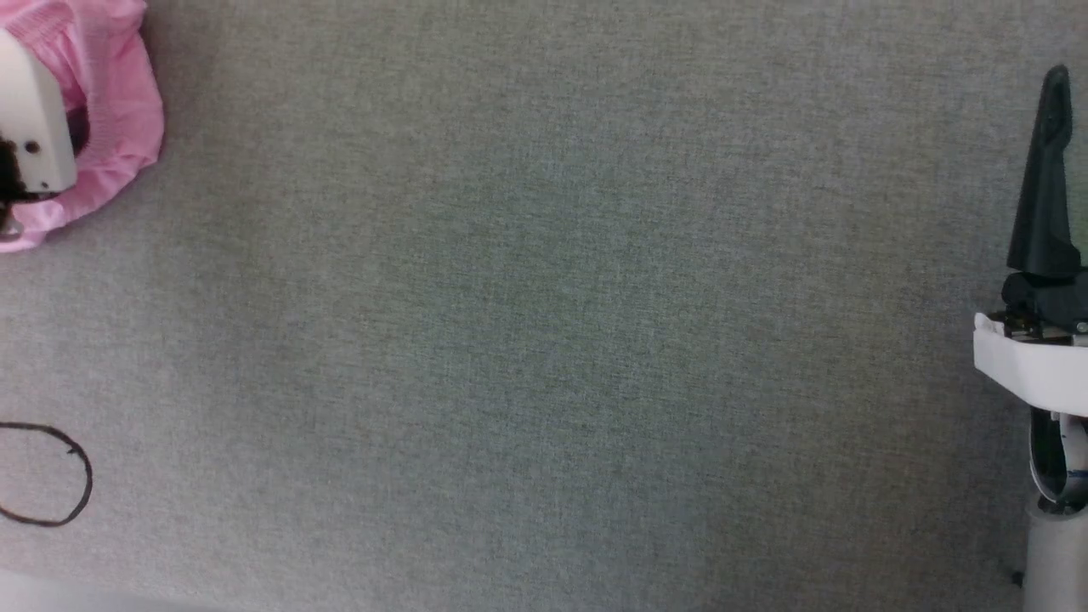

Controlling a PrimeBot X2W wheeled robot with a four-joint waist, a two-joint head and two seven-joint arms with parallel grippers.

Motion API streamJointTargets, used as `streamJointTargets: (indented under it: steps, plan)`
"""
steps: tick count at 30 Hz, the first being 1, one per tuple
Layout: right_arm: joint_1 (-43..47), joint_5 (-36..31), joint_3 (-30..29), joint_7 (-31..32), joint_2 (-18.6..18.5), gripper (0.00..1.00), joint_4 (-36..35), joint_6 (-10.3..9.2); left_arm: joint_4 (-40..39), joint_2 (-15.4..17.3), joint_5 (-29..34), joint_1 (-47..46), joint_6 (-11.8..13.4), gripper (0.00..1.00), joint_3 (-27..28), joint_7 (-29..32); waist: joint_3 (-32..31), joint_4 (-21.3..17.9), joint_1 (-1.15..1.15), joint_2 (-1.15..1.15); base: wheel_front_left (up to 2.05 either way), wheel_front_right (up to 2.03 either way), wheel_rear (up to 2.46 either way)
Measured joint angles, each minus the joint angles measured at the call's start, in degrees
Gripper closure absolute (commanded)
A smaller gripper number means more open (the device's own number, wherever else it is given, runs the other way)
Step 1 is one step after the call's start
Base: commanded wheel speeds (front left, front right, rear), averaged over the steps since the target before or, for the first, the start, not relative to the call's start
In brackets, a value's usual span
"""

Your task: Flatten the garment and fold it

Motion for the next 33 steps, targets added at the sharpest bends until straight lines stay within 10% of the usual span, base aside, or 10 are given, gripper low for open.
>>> streamJointTargets:
  steps: [1, 25, 33]
  plan:
    - [0.0, 0.0, 0.0, 0.0, 0.0, 0.0, 0.3, 0.0, -0.1, 0.1, 0.6, 0.3, 0.0, 1.0, -0.8, -0.8, -0.5, 0.0, 0.0, 0.0, 0.0, 0.0, 0.0]
    - [8.8, 5.9, -1.5, 0.0, 0.5, 0.0, 5.6, 0.0, -16.8, 1.3, 1.7, -12.5, 0.0, 1.0, -28.9, -17.9, -21.2, 0.1, -0.02, 0.0, 0.0, 0.0, 0.0]
    - [9.6, 7.9, -1.5, 0.0, 0.5, 0.0, 6.4, 0.0, -18.9, -5.7, -3.1, -17.8, 0.0, 1.0, -37.9, -21.7, -23.8, -6.7, 0.0, 0.0, 0.0, 0.0, 0.0]
